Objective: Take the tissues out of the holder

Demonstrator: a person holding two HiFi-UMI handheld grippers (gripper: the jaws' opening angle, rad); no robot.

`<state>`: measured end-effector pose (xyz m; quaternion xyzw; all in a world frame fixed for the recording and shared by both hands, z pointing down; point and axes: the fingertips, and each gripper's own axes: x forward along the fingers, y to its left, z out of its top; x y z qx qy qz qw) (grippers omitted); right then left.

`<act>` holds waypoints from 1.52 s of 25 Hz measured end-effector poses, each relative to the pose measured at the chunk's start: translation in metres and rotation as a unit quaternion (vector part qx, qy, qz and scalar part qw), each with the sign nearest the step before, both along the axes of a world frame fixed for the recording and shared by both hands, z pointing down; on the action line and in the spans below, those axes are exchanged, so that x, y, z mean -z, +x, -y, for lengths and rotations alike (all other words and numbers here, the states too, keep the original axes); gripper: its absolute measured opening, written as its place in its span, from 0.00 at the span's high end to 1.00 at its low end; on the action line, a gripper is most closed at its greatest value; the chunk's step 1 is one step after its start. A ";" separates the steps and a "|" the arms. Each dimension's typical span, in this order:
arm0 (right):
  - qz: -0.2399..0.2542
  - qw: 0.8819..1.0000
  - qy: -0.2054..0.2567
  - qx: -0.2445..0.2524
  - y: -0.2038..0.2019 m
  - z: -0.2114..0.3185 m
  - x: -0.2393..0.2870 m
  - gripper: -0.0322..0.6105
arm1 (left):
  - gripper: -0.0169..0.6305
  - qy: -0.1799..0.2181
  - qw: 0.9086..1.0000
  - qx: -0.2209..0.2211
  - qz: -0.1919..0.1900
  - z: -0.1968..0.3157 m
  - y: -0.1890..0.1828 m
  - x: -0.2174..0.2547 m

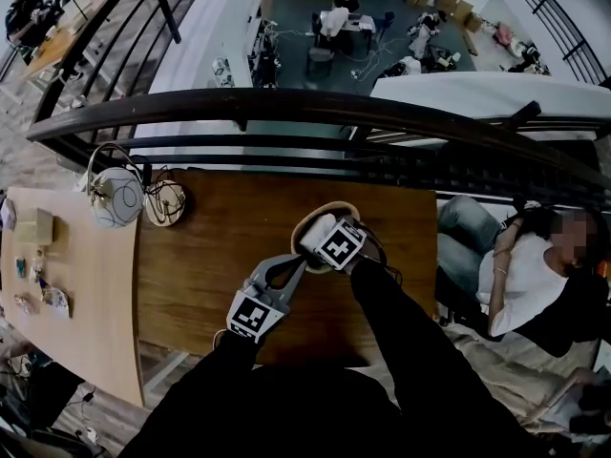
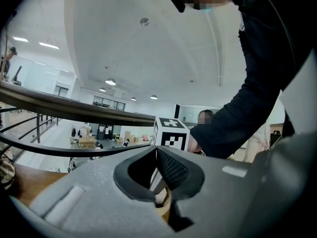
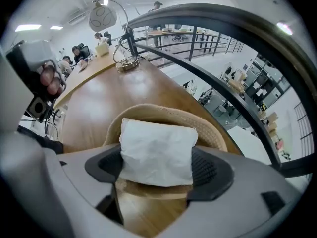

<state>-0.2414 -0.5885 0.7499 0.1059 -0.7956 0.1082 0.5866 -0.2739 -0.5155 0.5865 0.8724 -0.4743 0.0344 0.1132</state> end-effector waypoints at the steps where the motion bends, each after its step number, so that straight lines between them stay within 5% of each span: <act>1: 0.002 1.000 0.000 0.001 -0.001 -0.001 0.003 0.32 | 0.96 0.002 1.000 -0.001 0.002 -0.001 0.001 0.000; 16: 0.026 0.999 0.032 0.000 0.024 -0.005 0.061 0.32 | 0.96 0.018 1.000 -0.010 0.011 -0.010 0.038 0.013; 27: 0.010 0.997 0.045 -0.055 0.114 0.000 0.071 0.32 | 0.96 0.016 0.998 -0.052 0.006 -0.013 0.097 0.010; 38: -0.024 0.992 0.023 -0.119 0.192 -0.010 0.024 0.32 | 0.96 -0.008 0.995 -0.100 0.011 -0.012 0.141 -0.021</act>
